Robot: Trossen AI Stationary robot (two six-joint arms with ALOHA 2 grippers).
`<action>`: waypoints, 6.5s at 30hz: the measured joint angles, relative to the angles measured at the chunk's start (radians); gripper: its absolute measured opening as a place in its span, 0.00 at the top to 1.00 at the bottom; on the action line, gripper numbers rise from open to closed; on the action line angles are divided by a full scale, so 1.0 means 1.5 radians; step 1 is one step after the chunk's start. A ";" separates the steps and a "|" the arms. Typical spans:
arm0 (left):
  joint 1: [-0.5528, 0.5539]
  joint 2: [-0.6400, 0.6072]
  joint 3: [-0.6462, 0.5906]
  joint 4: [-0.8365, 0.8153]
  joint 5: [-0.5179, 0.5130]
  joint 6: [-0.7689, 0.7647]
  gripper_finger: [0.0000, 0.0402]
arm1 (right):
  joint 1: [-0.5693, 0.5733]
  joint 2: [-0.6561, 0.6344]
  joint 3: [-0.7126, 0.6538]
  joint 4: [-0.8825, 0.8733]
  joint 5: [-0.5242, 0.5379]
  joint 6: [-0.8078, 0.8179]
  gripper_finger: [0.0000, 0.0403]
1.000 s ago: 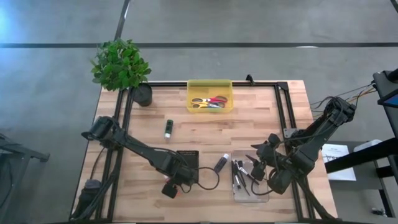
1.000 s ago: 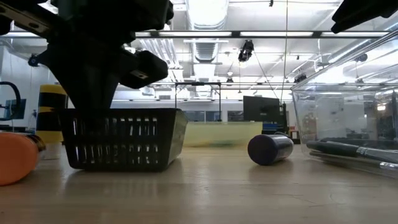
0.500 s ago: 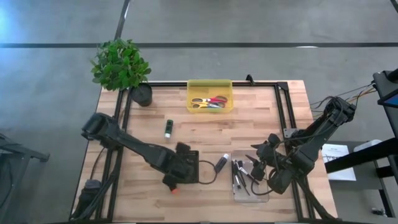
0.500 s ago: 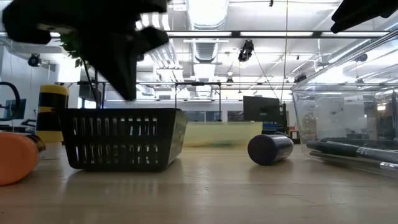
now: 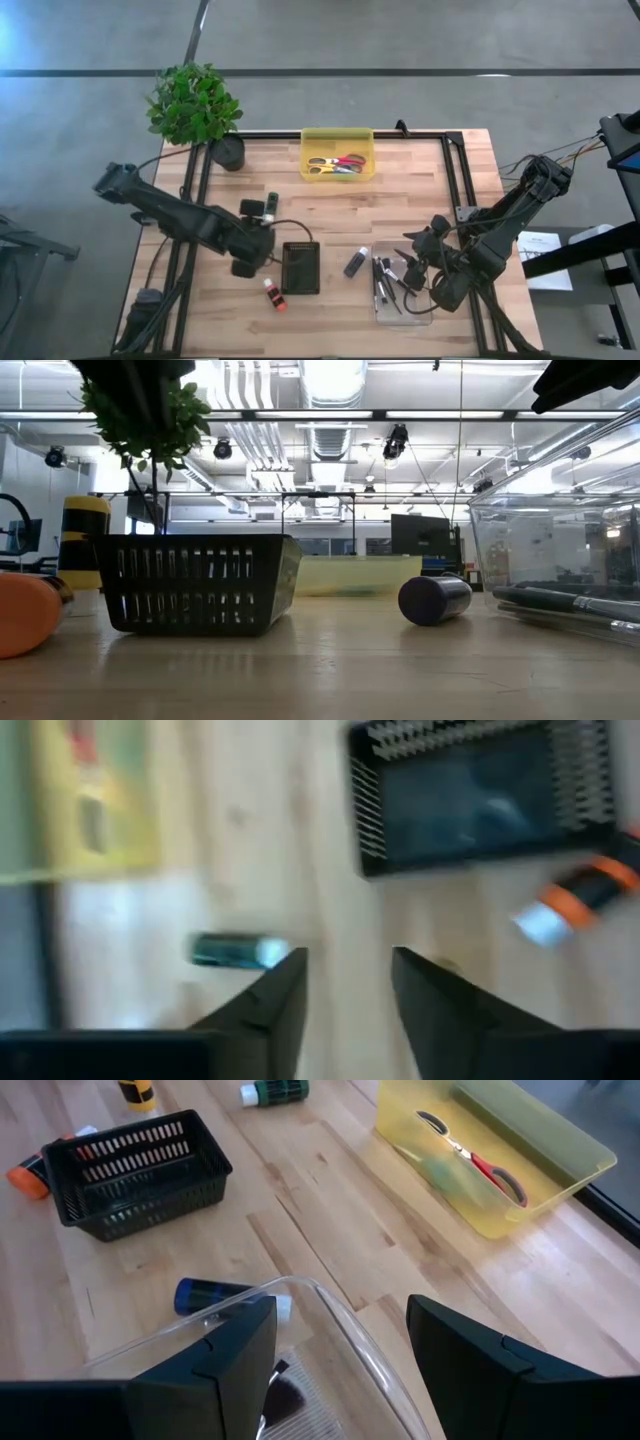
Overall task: Pick & Place Paint Supplies
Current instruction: Put the yellow paint bottle into the black bin
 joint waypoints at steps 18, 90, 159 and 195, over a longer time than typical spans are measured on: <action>0.000 -0.037 -0.238 0.166 0.131 -0.040 0.21 | 0.004 0.000 -0.006 0.017 -0.002 0.006 0.45; 0.015 -0.119 -0.466 1.400 0.065 0.241 0.65 | -0.243 0.001 -0.209 1.210 -0.290 -1.281 0.45; 0.038 -0.098 -0.445 1.389 0.103 0.238 0.65 | -0.237 0.080 -0.094 1.116 -0.256 -1.353 0.45; 0.029 -0.219 -0.444 1.180 -0.129 0.441 0.11 | -0.218 0.066 -0.094 1.046 -0.148 -1.321 0.73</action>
